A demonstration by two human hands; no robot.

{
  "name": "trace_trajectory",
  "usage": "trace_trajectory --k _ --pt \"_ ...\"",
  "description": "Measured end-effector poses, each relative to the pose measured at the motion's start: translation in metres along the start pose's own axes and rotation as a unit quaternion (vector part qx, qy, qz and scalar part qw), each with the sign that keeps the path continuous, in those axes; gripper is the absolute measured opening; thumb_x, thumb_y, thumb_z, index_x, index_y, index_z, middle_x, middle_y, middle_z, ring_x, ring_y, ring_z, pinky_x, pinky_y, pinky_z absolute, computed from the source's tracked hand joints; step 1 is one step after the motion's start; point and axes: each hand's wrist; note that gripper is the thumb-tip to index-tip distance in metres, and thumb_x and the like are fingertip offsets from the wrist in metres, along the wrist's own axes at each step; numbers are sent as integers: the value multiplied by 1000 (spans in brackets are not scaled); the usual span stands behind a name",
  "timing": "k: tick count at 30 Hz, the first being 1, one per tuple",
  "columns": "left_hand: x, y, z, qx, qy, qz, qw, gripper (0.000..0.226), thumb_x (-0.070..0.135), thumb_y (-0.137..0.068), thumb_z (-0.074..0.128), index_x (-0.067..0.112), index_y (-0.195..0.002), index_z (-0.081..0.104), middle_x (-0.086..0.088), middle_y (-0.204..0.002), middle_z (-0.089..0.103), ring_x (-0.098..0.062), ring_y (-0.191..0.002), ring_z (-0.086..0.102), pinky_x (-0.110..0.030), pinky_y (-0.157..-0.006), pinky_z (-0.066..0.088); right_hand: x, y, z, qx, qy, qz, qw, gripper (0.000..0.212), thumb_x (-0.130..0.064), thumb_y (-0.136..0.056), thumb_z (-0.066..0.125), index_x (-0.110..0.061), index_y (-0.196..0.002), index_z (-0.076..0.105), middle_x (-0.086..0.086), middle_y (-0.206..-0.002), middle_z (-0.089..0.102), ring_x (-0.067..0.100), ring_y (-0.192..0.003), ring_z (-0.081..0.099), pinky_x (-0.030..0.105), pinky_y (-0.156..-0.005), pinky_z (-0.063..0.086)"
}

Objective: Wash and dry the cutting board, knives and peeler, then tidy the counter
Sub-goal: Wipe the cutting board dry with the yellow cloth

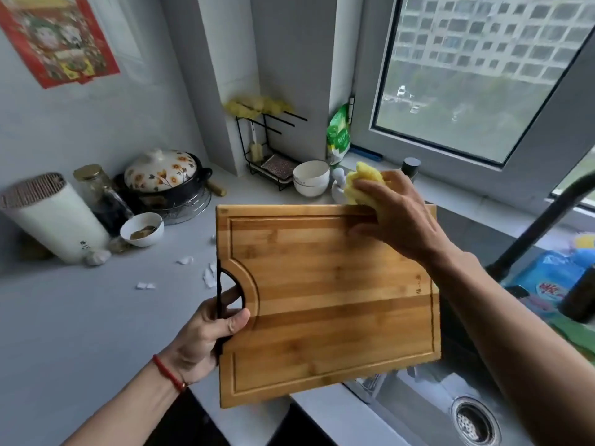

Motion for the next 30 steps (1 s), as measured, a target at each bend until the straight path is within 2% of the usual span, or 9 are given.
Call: trace_trajectory --k 4,9,12,14,18,21,24,27,30 --pt "-21 6 -4 13 67 -54 996 58 22 -80 78 16 -136 64 -26 -132 64 -45 -120 64 -48 -89 58 -22 62 31 147 9 71 987 57 -15 -85 82 -18 -138 60 17 -133 48 32 -115 52 39 -85 51" --pt "-25 6 -4 -3 120 -96 988 67 20 -75 86 13 -137 62 -29 -134 61 -49 -120 62 -54 -91 56 -46 111 66 236 -85 282 926 62 -5 -90 73 -18 -147 52 15 -129 53 13 -112 47 35 -91 42" --pt "-29 10 -3 -18 127 -93 987 60 16 -78 83 8 -134 64 -28 -132 63 -46 -118 64 -51 -89 57 -72 94 87 185 -163 368 897 58 6 -93 59 -20 -145 54 14 -134 50 24 -117 50 43 -101 45" --pt "-34 11 -1 -24 128 -95 987 57 12 -80 80 6 -134 63 -29 -127 66 -45 -113 67 -50 -89 57 -118 80 111 117 -212 295 924 57 11 -89 57 -21 -136 62 9 -136 52 23 -122 50 48 -107 43" --pt "-48 12 1 17 155 -111 982 37 -1 -85 67 3 -122 70 -30 -113 70 -41 -97 73 -45 -78 62 -188 55 154 -3 -209 28 978 48 -7 -91 61 -17 -138 58 5 -146 47 25 -138 42 39 -119 33" --pt "-51 17 -4 8 180 -96 979 41 -1 -88 64 6 -129 67 -29 -122 68 -44 -108 69 -48 -84 59 -149 53 150 -35 -124 -5 992 49 -2 -96 57 -15 -144 54 8 -161 37 28 -151 28 43 -126 19" --pt "-51 24 -10 14 180 -89 979 49 10 -79 73 10 -128 69 -24 -130 66 -43 -116 66 -53 -90 58 -71 74 125 -10 -79 147 986 45 3 -97 53 -14 -137 62 11 -153 47 30 -143 41 41 -121 31" --pt "-51 29 -15 13 167 -92 982 53 15 -74 77 13 -126 70 -24 -133 65 -44 -118 65 -54 -90 57 -3 85 95 -7 -26 316 948 51 7 -90 49 -16 -134 63 14 -138 56 38 -127 51 44 -106 40" --pt "-46 27 -15 4 148 -84 985 55 13 -78 75 12 -132 66 -25 -134 63 -45 -119 63 -54 -90 57 -5 80 89 33 -49 394 917 46 5 -92 45 -15 -130 63 16 -131 59 40 -117 53 43 -99 40"
Point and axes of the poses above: each hand's wrist, its own y-axis away from the middle knuckle, its own z-axis out of the palm, x = y × z
